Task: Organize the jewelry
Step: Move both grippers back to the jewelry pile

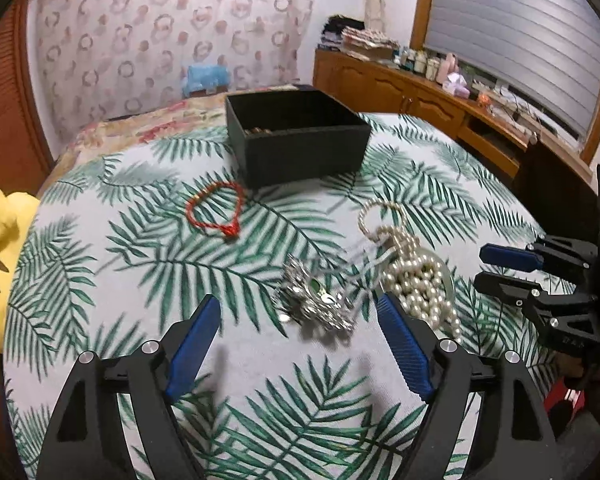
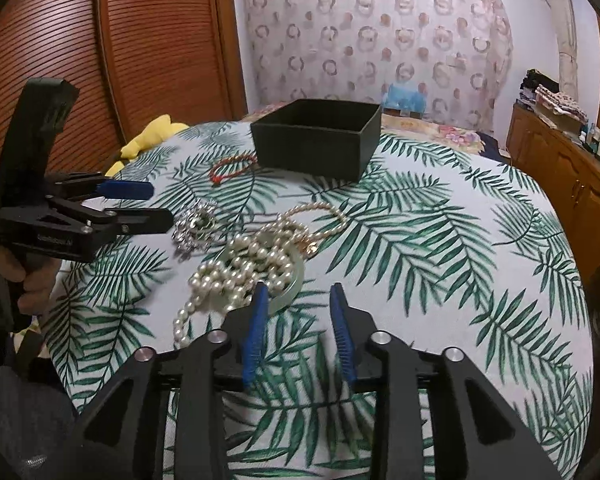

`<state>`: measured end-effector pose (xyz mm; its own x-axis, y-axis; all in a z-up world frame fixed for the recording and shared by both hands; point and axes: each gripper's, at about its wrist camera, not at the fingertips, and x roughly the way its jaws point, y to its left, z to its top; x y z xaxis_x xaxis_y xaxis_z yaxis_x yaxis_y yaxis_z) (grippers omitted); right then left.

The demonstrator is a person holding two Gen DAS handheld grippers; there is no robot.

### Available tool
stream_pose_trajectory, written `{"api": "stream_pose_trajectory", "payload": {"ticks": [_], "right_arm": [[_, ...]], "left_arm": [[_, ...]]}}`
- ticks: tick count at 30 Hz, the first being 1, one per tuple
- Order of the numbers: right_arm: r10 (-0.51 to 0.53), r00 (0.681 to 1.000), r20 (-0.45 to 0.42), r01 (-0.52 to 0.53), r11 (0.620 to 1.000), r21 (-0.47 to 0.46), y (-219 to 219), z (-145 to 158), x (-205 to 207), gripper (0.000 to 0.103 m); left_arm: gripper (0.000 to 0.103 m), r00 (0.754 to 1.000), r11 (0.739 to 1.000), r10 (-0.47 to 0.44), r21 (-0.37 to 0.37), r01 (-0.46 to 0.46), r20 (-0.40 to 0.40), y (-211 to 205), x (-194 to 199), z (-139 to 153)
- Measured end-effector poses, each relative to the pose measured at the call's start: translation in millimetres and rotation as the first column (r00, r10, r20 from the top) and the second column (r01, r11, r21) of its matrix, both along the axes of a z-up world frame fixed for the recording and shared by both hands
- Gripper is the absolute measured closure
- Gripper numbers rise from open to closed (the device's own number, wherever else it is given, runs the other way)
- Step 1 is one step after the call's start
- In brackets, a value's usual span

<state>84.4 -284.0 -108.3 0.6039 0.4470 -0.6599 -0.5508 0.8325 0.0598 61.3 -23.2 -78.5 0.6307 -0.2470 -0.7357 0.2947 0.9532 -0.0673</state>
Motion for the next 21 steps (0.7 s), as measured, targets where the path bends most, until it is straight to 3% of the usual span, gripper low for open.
{"api": "stream_pose_trajectory", "payload": {"ticks": [4, 8, 13, 21], "right_arm": [[0.001, 1.0, -0.001, -0.001, 1.0, -0.013, 3, -3, -2, 0.063], [-0.003, 1.0, 0.006, 0.003, 1.0, -0.015, 3, -3, -2, 0.063], [-0.003, 1.0, 0.004, 0.003, 1.0, -0.01, 2, -3, -2, 0.063], [0.001, 1.0, 0.007, -0.001, 1.0, -0.018, 4, -3, -2, 0.063]], "left_arm": [[0.025, 1.0, 0.999, -0.022, 0.028, 0.023, -0.02, -11, 4, -6], [0.025, 0.998, 0.99, -0.054, 0.128, 0.059, -0.038, -28, 13, -15], [0.025, 0.997, 0.986, -0.062, 0.154, 0.069, -0.048, -33, 20, -18], [0.025, 0.997, 0.992, -0.058, 0.109, 0.063, -0.056, -28, 29, -21]]}}
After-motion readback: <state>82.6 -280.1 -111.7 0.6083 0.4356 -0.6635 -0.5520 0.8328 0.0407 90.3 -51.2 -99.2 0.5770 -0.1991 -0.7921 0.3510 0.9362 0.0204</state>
